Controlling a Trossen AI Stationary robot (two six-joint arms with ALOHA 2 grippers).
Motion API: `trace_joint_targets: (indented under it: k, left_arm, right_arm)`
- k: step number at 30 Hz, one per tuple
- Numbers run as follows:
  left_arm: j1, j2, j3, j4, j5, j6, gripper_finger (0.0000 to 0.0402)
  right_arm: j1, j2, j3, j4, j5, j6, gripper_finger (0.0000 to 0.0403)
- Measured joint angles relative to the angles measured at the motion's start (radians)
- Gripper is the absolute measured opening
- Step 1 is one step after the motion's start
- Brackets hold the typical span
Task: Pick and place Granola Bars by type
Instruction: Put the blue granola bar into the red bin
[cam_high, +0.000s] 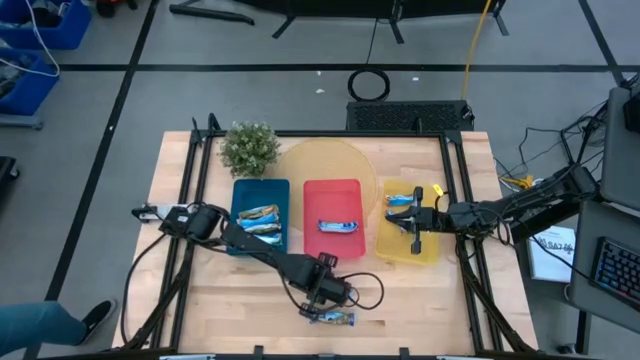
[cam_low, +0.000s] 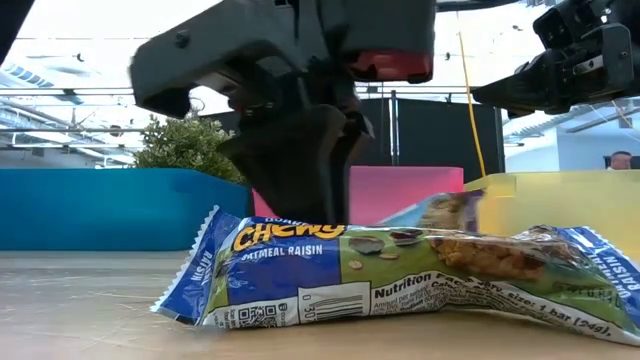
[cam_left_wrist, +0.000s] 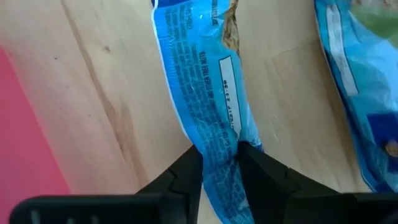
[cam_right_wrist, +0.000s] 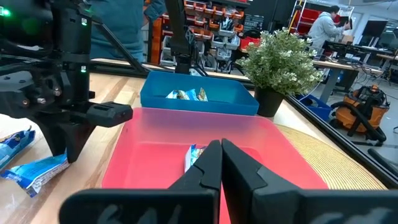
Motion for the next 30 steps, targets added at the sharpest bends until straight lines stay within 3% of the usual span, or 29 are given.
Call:
trace_joint_targets:
  k: [5, 10, 19, 24, 30]
  left_arm:
    - [-0.005, -0.041, -0.008, -0.014, 0.001, 0.011, 0.0138]
    - [-0.014, -0.104, -0.003, -0.009, -0.007, 0.006, 0.0201]
    - [-0.034, -0.071, -0.003, -0.040, -0.007, -0.057, 0.0306]
    - [-0.041, -0.043, -0.004, -0.035, -0.023, -0.081, 0.0332]
    - [-0.030, -0.003, 0.001, -0.025, -0.043, -0.099, 0.0335]
  right_arm:
    - [0.000, 0.000, 0.000, 0.000, 0.000, 0.000, 0.0000]
    - [0.000, 0.000, 0.000, 0.000, 0.000, 0.000, 0.0000]
    - [0.000, 0.000, 0.000, 0.000, 0.000, 0.000, 0.0000]
    - [0.000, 0.000, 0.000, 0.000, 0.000, 0.000, 0.0000]
    - [0.000, 0.000, 0.000, 0.001, 0.000, 0.000, 0.0000]
